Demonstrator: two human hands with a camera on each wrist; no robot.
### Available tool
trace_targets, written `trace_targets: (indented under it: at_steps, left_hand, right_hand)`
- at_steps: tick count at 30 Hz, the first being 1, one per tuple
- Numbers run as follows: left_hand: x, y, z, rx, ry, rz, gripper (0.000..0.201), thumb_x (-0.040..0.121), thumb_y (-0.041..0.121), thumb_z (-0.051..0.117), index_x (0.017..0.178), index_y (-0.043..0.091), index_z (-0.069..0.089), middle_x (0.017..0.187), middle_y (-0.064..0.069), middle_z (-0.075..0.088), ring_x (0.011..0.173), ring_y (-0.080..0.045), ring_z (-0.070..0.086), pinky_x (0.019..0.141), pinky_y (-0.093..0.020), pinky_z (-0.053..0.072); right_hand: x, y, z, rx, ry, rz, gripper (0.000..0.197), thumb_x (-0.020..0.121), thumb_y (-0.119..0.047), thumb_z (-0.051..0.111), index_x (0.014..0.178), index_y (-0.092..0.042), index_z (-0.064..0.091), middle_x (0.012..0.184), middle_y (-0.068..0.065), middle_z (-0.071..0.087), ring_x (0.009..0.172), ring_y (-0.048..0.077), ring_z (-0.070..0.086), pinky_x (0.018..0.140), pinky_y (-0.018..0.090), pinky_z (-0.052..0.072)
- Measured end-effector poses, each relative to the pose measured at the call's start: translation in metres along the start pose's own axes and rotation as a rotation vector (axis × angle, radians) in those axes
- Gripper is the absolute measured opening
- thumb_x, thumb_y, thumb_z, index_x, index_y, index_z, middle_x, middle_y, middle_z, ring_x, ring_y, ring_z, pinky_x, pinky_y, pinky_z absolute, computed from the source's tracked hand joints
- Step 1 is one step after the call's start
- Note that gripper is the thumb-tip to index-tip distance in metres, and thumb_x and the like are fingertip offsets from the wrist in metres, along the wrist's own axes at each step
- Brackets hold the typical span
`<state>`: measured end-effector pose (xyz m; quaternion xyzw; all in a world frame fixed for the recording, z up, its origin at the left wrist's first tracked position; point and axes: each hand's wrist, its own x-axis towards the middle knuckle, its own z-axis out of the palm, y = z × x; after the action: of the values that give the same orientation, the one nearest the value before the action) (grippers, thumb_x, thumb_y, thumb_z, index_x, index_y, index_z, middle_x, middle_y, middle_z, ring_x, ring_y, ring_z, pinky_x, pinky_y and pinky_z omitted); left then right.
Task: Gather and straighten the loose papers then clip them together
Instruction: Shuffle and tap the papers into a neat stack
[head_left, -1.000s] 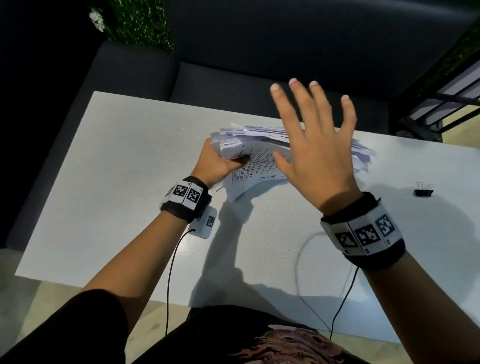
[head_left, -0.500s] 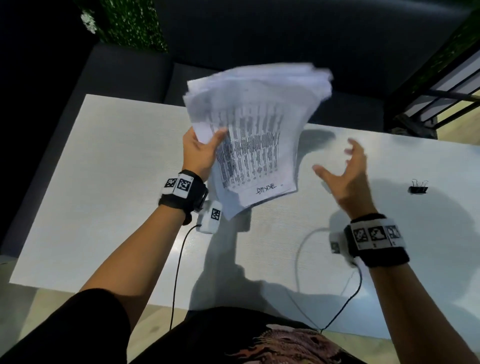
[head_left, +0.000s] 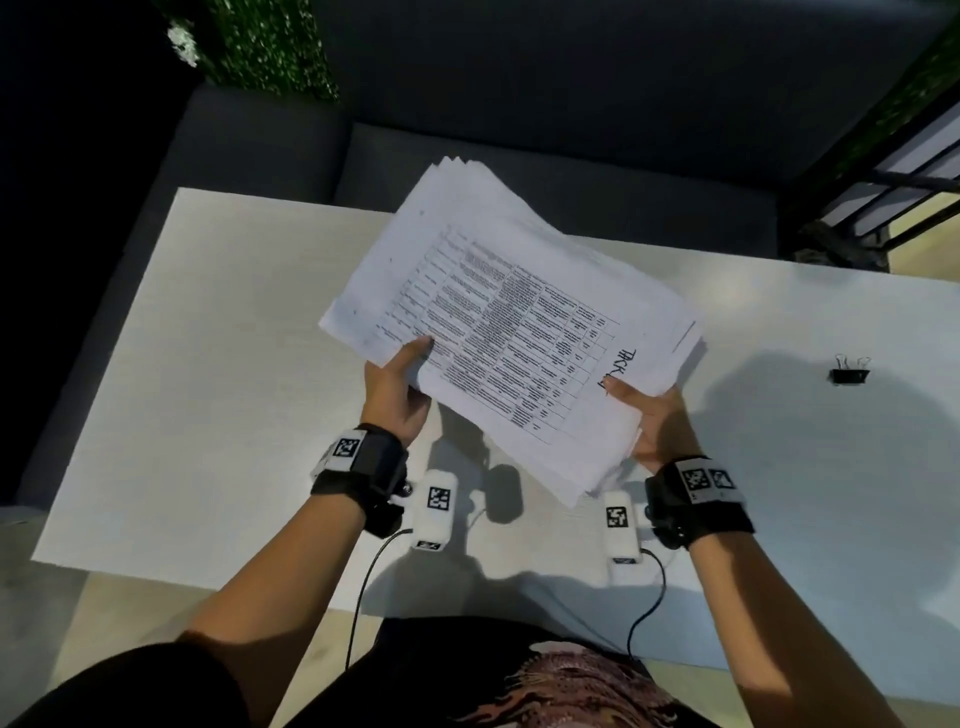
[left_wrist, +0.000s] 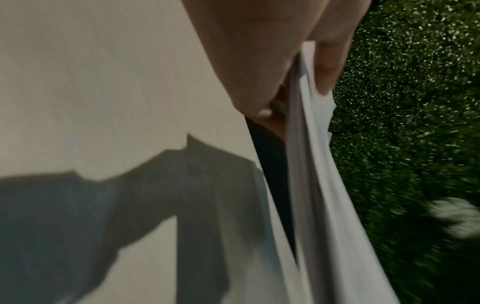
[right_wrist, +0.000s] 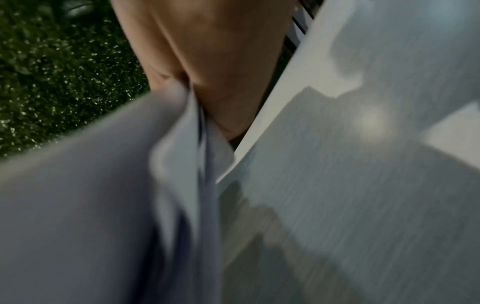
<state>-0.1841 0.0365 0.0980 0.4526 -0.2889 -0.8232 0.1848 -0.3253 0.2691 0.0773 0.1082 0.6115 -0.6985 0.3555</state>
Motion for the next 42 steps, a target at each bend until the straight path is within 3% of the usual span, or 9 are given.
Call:
trace_targets:
  at_steps: [4,9,12,21,25,28,33,38,42]
  left_hand:
    - [0.011,0.018,-0.054,0.038,-0.211,-0.002,0.025,0.09,0.007,0.048,0.112,0.007,0.06,0.106,-0.005,0.07,0.097,-0.022,0.068,0.083,-0.036,0.058]
    - [0.04,-0.007,-0.077,0.588,-0.23,-0.264,0.035,0.083,0.023,0.066,0.115,0.007,0.066,0.117,-0.011,0.069,0.108,-0.03,0.064,0.102,-0.05,0.044]
    - [0.051,-0.038,-0.073,0.831,-0.115,-0.238,0.053,0.076,-0.004,0.073,0.126,0.0,0.056,0.127,-0.017,0.062,0.118,-0.035,0.058,0.105,-0.051,0.044]
    - [0.014,-0.017,-0.022,0.753,0.005,0.444,0.033,0.083,-0.006,0.064,0.113,0.003,0.057,0.101,-0.008,0.063,0.099,-0.025,0.063,0.081,-0.033,0.058]
    - [-0.004,-0.007,-0.021,0.537,0.063,0.551,0.032,0.081,-0.003,0.071,0.11,0.004,0.062,0.101,-0.002,0.069,0.092,-0.008,0.069,0.081,-0.027,0.059]
    - [-0.001,-0.013,-0.034,0.542,0.059,0.479,0.053,0.074,0.0,0.079,0.122,0.007,0.056,0.111,-0.007,0.068,0.097,-0.006,0.069,0.081,-0.02,0.057]
    - [0.004,-0.021,-0.025,0.687,-0.021,0.495,0.046,0.075,-0.017,0.068,0.095,0.024,0.063,0.087,0.004,0.064,0.073,0.007,0.064,0.07,-0.02,0.054]
    - [0.011,-0.007,-0.044,0.665,-0.07,0.396,0.05,0.067,-0.018,0.069,0.093,0.025,0.062,0.087,0.011,0.072,0.082,-0.004,0.066,0.075,-0.024,0.055]
    - [0.019,-0.022,-0.054,0.717,-0.046,0.264,0.054,0.065,-0.005,0.079,0.113,0.01,0.057,0.106,-0.012,0.064,0.095,-0.023,0.064,0.08,-0.028,0.055]
  right_hand:
    - [0.011,-0.013,-0.03,-0.105,-0.092,0.003,0.039,0.071,0.003,0.074,0.106,-0.013,0.067,0.109,0.008,0.073,0.103,0.028,0.068,0.084,0.042,0.057]
    - [0.044,0.013,-0.044,-0.446,-0.103,0.112,0.098,0.035,-0.034,0.094,0.122,-0.004,0.059,0.116,0.014,0.068,0.106,0.032,0.066,0.094,0.05,0.05]
    - [0.052,0.031,-0.031,-0.809,-0.004,0.111,0.078,0.059,-0.029,0.089,0.126,-0.006,0.056,0.122,0.013,0.065,0.11,0.028,0.062,0.099,0.04,0.047]
    - [-0.007,-0.009,0.025,-0.576,0.243,-0.384,0.055,0.087,-0.006,0.066,0.137,-0.004,0.043,0.121,-0.006,0.05,0.113,0.005,0.047,0.079,-0.01,0.03]
    - [-0.032,-0.015,0.021,-0.506,0.332,-0.616,0.038,0.081,-0.002,0.071,0.117,0.003,0.059,0.113,0.0,0.06,0.088,-0.026,0.054,0.081,-0.005,0.038]
    - [-0.037,-0.003,0.014,-0.48,0.279,-0.553,0.042,0.077,0.001,0.073,0.116,-0.001,0.06,0.105,0.003,0.066,0.083,-0.023,0.057,0.08,0.002,0.046]
    - [-0.029,0.01,0.022,-0.407,0.295,-0.53,0.06,0.078,0.02,0.059,0.131,0.002,0.04,0.096,-0.016,0.053,0.095,-0.018,0.058,0.073,-0.008,0.036]
    - [-0.017,0.015,-0.015,-0.431,0.262,-0.389,0.038,0.078,0.01,0.067,0.101,-0.019,0.057,0.09,-0.007,0.063,0.072,-0.015,0.061,0.066,0.004,0.046]
    - [-0.021,0.023,-0.01,-0.471,0.214,-0.393,0.048,0.075,0.013,0.069,0.104,-0.023,0.056,0.095,-0.008,0.063,0.08,-0.01,0.063,0.07,0.005,0.048]
